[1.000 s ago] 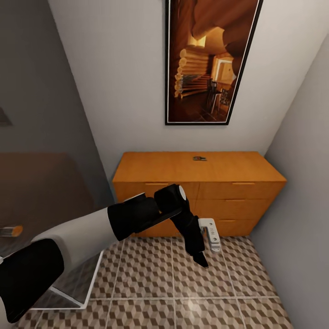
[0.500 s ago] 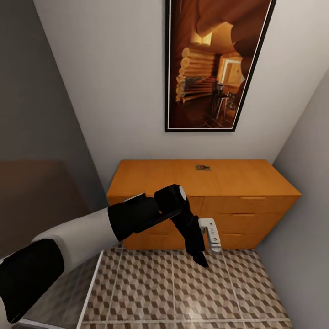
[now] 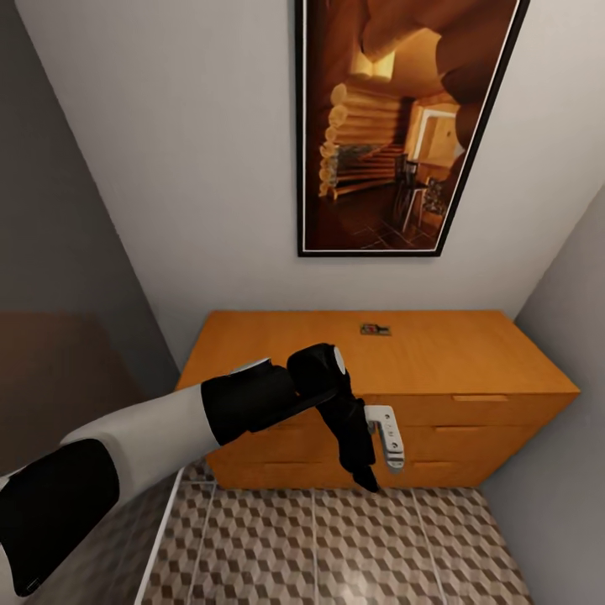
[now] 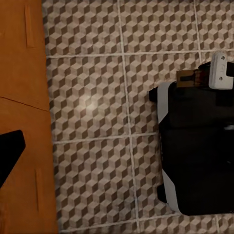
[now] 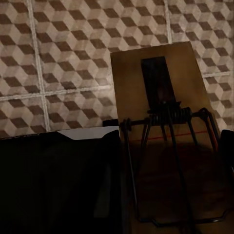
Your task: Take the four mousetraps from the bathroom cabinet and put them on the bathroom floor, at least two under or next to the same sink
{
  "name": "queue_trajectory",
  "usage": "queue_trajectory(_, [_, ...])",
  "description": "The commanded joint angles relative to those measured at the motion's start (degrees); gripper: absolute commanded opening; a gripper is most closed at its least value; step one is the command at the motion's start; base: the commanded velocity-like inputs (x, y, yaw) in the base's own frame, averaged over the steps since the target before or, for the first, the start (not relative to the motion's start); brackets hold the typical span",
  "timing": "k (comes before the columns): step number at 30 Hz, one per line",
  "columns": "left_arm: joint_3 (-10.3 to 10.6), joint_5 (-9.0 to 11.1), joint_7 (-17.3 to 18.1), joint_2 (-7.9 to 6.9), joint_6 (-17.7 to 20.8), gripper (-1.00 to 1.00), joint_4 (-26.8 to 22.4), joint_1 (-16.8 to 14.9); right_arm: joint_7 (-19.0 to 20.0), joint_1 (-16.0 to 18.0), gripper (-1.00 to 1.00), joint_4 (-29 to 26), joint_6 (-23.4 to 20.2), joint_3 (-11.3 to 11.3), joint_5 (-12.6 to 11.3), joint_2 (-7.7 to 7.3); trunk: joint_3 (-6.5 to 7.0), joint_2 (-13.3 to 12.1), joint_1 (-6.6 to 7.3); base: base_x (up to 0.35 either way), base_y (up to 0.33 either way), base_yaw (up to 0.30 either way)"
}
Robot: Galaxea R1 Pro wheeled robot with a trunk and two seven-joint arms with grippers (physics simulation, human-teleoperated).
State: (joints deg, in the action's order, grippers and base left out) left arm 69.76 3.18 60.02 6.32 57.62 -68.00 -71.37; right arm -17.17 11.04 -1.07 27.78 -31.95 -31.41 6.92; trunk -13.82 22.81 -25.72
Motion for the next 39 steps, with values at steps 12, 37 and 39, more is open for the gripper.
queue_trajectory(12, [0.37,-0.19,-0.08,0.74,0.48,1.00,0.14,-0.09,0.02,0.04,-1.00,0.02,0.16,-0.51,-0.51,0.02,-0.11,0.11,-0.07,0.335,-0.150,0.000])
queue_trajectory(37, [0.38,-0.27,-0.08,0.38,0.48,1.00,0.14,-0.09,0.03,0.04,-1.00,0.03,0.16,-0.49,-0.49,-0.05,-0.11,0.11,-0.07,0.063,-0.032,0.000])
queue_trajectory(39, [0.36,-0.28,-0.08,0.37,0.48,1.00,0.15,-0.09,0.03,0.04,-1.00,0.02,0.16,-0.50,-0.49,-0.04,-0.11,0.11,-0.07,0.000,0.000,0.000])
